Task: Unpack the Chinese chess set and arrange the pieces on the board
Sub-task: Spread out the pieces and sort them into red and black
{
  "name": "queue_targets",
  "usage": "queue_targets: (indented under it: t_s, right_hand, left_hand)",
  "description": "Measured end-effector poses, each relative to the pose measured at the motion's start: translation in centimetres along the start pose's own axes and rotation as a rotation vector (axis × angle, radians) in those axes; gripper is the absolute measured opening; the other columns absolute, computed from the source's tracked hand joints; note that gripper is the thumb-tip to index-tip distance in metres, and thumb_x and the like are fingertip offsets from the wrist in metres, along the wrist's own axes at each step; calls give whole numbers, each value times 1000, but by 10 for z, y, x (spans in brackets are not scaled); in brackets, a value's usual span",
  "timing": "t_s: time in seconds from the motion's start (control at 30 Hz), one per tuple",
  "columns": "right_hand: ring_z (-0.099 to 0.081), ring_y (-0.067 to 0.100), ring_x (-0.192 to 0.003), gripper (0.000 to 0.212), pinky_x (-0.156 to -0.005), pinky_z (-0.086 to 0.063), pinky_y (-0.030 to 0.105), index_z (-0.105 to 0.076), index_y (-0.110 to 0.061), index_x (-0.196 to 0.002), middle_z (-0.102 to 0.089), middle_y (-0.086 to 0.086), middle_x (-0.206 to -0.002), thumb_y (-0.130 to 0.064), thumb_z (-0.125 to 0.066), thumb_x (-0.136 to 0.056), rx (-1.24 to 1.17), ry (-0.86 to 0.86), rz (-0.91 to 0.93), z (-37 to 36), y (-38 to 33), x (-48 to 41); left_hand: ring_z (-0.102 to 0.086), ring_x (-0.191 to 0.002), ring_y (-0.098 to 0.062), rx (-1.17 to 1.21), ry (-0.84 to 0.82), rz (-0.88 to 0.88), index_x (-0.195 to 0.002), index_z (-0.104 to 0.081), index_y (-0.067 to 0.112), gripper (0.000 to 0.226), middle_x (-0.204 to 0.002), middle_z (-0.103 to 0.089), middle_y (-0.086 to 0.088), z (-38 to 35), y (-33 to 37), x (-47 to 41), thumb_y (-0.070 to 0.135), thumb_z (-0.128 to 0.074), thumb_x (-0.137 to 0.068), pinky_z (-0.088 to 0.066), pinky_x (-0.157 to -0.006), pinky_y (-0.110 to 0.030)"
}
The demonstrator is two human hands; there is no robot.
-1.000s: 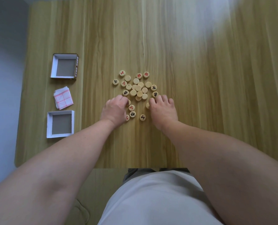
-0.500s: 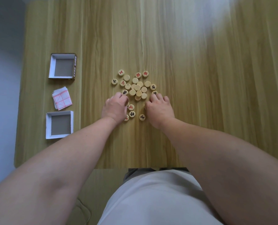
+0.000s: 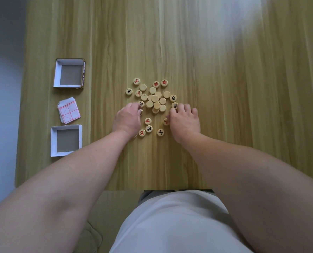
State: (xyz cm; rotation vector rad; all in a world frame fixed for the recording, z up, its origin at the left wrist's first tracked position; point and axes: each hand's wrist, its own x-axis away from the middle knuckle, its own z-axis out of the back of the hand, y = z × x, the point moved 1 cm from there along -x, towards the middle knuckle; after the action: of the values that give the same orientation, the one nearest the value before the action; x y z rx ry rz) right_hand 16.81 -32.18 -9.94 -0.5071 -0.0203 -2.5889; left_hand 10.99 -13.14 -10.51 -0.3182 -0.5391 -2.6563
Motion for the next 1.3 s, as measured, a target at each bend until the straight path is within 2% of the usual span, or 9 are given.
queue_targets:
  t_s: [0.1, 0.13, 0.3, 0.43, 0.63, 0.83, 0.9, 1.1, 1.3]
  right_hand:
    - [-43, 29, -117, 18, -95, -34, 42, -51, -21, -119, -50, 6, -123, -26, -48, -102, 4, -1, -42, 0, -1, -1]
    - [-44, 28, -116, 22, -94, -34, 42, -50, -22, -119, -50, 5, -121, -18, -53, -97, 5, 4, -52, 0, -2, -1]
    - [-41, 28, -119, 44, -98, -34, 41, -47, -20, -125, -47, 6, -125, 0, -46, -85, -3, 26, -17, 8, 1, -6]
    - [-37, 29, -127, 62, -102, -32, 42, -40, -25, -143, -42, 6, -137, -7, -53, -85, 41, 6, 126, 10, 2, -10]
    - [-39, 30, -124, 43, -102, -32, 43, -52, -23, -126, -45, 6, -133, -12, -55, -85, 40, -2, 129, 12, -3, -11]
    - [-31, 31, -136, 70, -108, -28, 44, -31, -28, -151, -34, 8, -148, -20, -56, -86, 28, -25, 207, 18, -7, -13]
    - [-31, 31, -136, 67, -108, -28, 45, -33, -29, -150, -35, 8, -147, -22, -56, -87, 36, -31, 210, 19, -8, -14]
    - [-36, 30, -131, 46, -105, -32, 43, -49, -22, -131, -40, 7, -143, -18, -56, -86, 41, -10, 160, 13, -5, -11]
    - [-27, 29, -141, 73, -109, -27, 46, -21, -28, -158, -25, 2, -159, -21, -48, -91, 47, -36, 159, 7, 6, -13]
  left_hand:
    - [-56, -106, -30, 15, 12, 43, -121, -56, 14, 25, -118, -57, -7, 1, -1, -1, 26, -46, -101, -47, -87, -43]
    - [-55, -106, -31, 16, 15, 54, -121, -56, 14, 25, -119, -57, -7, 2, -1, -2, 26, -46, -101, -46, -86, -43]
    - [-55, -102, -33, -37, 18, 38, -122, -54, 13, 25, -120, -52, -9, 4, -1, -3, 23, -45, -101, -41, -81, -41]
    - [-58, -96, -33, -50, 65, -109, -130, -56, 15, 33, -116, -53, -10, 5, 2, -6, 17, -50, -97, -47, -81, -44]
    - [-58, -85, -33, -110, 62, -254, -132, -60, 22, 48, -105, -55, -9, 2, 7, -10, 8, -56, -86, -51, -73, -44]
    - [-59, -80, -36, -102, 101, -277, -109, -67, 12, 31, -100, -57, -10, 3, 7, -6, 2, -58, -81, -50, -69, -43]
    - [-59, -80, -36, -105, 107, -268, -109, -67, 11, 29, -100, -58, -10, 4, 7, -5, 3, -58, -82, -48, -70, -41]
    - [-59, -86, -33, -111, 102, -291, -133, -58, 18, 42, -106, -55, -9, 2, 15, -13, 14, -57, -91, -49, -74, -43]
    - [-53, -93, -29, -229, -48, -266, -147, -42, 33, 68, -114, -47, -7, 6, 23, -17, 9, -59, -87, -44, -82, -40]
